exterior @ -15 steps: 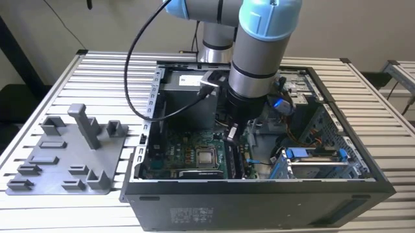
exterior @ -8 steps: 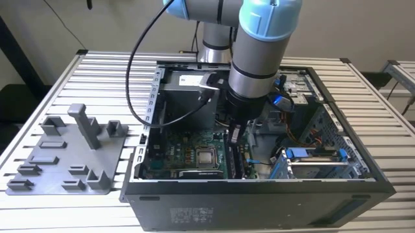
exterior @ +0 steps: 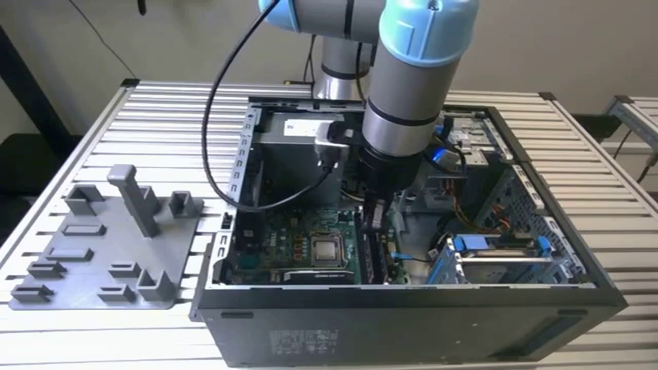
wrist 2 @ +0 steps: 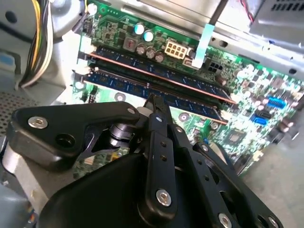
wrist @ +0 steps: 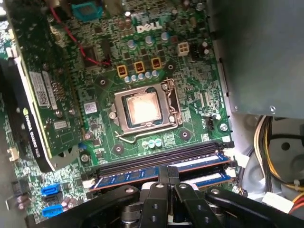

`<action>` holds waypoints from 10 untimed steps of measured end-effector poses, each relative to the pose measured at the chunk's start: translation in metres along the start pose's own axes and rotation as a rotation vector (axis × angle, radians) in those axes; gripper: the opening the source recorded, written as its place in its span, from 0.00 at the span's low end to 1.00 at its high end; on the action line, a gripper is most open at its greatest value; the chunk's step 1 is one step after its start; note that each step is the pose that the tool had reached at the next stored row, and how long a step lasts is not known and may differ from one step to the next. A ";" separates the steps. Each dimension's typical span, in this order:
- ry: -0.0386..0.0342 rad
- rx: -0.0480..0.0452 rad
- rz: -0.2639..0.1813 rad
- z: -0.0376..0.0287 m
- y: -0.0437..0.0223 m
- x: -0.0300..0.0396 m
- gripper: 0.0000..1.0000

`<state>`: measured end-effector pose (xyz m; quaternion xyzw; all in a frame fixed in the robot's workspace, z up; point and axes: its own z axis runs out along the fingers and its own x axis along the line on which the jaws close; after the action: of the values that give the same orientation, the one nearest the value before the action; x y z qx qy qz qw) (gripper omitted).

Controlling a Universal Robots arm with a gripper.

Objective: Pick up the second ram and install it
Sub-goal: 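Press down the second ram until it locks into place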

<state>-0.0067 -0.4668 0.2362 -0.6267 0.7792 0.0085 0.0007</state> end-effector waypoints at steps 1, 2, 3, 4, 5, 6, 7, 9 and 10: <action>0.0001 -0.0002 -0.018 0.0002 0.0000 0.0000 0.11; 0.0002 -0.0003 -0.035 0.0003 0.0000 0.0000 0.11; 0.0004 -0.0004 -0.053 0.0004 0.0000 0.0000 0.11; 0.0006 -0.0006 -0.071 0.0005 0.0000 0.0000 0.11; 0.0009 -0.0008 -0.088 0.0005 0.0000 0.0000 0.11; 0.0010 -0.0009 -0.102 0.0006 0.0000 0.0002 0.11; 0.0008 -0.0010 -0.105 0.0006 0.0002 0.0002 0.11; 0.0009 -0.0010 -0.105 0.0006 0.0002 0.0002 0.11; 0.0009 -0.0010 -0.105 0.0006 0.0002 0.0002 0.11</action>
<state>-0.0070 -0.4669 0.2356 -0.6666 0.7454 0.0086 0.0005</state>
